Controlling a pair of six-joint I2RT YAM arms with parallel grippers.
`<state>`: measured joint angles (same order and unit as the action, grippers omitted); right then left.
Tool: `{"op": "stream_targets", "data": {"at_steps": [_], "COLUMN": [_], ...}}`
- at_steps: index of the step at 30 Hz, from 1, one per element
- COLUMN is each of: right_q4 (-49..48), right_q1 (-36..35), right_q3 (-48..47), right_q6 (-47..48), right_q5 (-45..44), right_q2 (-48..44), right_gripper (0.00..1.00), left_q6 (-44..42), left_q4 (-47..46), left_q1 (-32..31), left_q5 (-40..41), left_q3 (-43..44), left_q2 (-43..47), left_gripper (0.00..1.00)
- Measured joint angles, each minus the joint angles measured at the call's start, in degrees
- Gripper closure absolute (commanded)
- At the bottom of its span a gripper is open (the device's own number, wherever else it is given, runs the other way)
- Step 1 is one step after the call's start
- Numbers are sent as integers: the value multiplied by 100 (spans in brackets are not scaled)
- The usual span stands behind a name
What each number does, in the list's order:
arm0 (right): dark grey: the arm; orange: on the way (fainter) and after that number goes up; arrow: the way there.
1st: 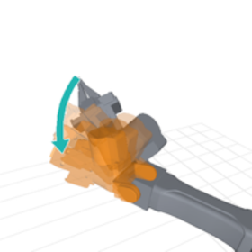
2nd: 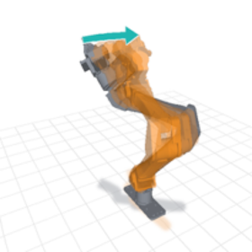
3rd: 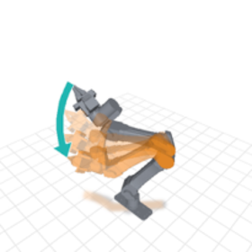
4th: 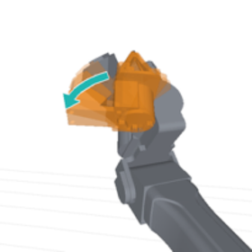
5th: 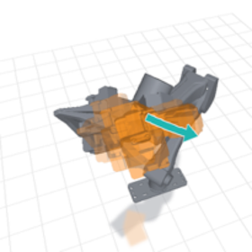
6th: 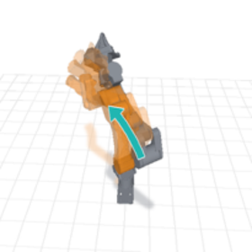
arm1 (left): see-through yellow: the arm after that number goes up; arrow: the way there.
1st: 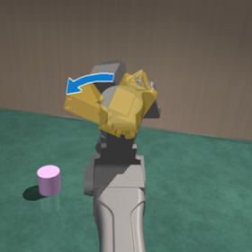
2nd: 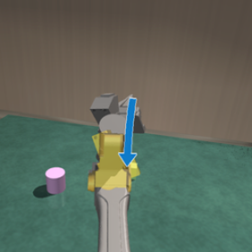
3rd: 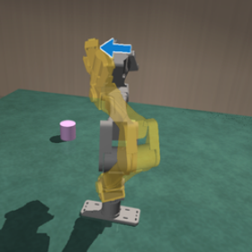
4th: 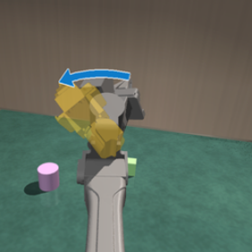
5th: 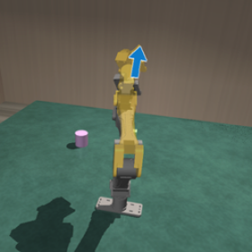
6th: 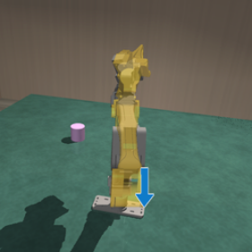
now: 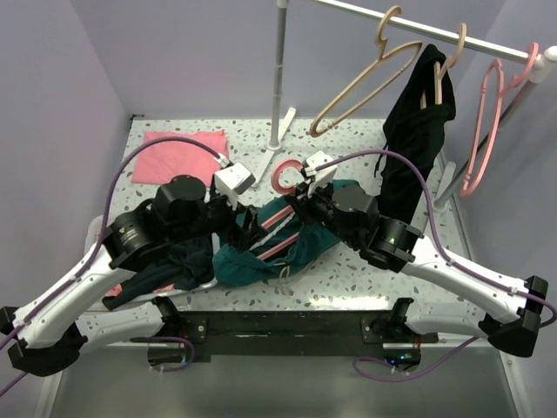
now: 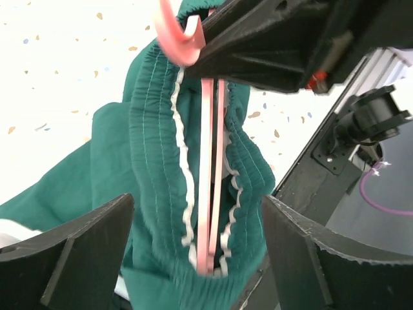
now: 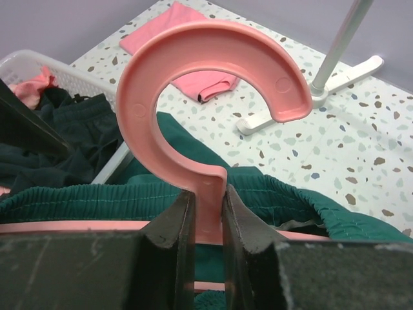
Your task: Place the shorts on the hanger
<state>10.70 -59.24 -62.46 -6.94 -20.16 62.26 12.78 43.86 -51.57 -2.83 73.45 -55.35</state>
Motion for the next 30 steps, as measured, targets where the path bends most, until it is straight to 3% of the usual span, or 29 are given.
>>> {"op": "stream_targets", "data": {"at_steps": [12,20,30], "right_q4": [66,177,264], "right_q1": [0,0,0], "right_q3": [11,4,-35], "right_q6": [68,76,96], "right_q5": [98,168,160], "right_q2": [-199,-199,-190], "right_gripper": [100,100,100], "left_q6": [175,164,87], "left_q4": [437,686,535], "left_q1": [0,0,0], "left_q5": [-166,-330,-310], "left_q3": [-612,-1058,-1257], "left_q2": [1652,1327,1115], "left_gripper": [14,14,21]}}
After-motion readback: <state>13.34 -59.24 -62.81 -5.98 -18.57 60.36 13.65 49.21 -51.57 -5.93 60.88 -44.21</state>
